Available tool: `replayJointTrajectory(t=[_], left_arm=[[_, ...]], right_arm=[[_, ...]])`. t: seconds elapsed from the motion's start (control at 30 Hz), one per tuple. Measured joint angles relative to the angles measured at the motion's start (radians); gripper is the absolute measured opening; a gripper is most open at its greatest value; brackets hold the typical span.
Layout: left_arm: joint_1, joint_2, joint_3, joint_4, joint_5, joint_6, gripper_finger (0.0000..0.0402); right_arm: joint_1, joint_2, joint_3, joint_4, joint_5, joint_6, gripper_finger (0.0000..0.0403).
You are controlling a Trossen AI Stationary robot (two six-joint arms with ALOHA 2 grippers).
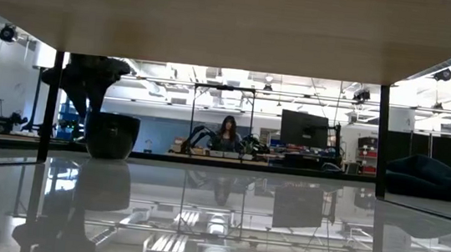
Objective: Stack small to large cups/mugs on shelf
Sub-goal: Put the black mug on the shelf
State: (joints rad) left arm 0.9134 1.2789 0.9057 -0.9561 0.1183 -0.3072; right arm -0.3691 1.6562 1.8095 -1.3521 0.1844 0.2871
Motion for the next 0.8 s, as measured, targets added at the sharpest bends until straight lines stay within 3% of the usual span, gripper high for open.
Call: replayJointTrajectory(t=[0.2, 0.53, 0.67, 0.8], left_arm=[[0.001, -0.041, -0.006, 0.078, 0.0, -0.029, 0.0152], [0.001, 0.042, -0.026, 0.147, -0.023, -0.053, 0.0149], [0.001, 0.047, -0.011, 0.172, -0.023, -0.043, 0.011], [0.001, 0.047, -0.01, 0.169, -0.027, -0.02, 0.0032]], right_arm=[[0.0, 0.0, 0.0, 0.001, 0.0, 0.0, 0.0192], [0.0, 0.0, 0.0, 0.0, 0.0, 0.0, 0.0192], [0.0, 0.0, 0.0, -0.001, 0.0, 0.006, 0.0192], [0.0, 0.0, 0.0, -0.001, 0.0, 0.008, 0.0192]])
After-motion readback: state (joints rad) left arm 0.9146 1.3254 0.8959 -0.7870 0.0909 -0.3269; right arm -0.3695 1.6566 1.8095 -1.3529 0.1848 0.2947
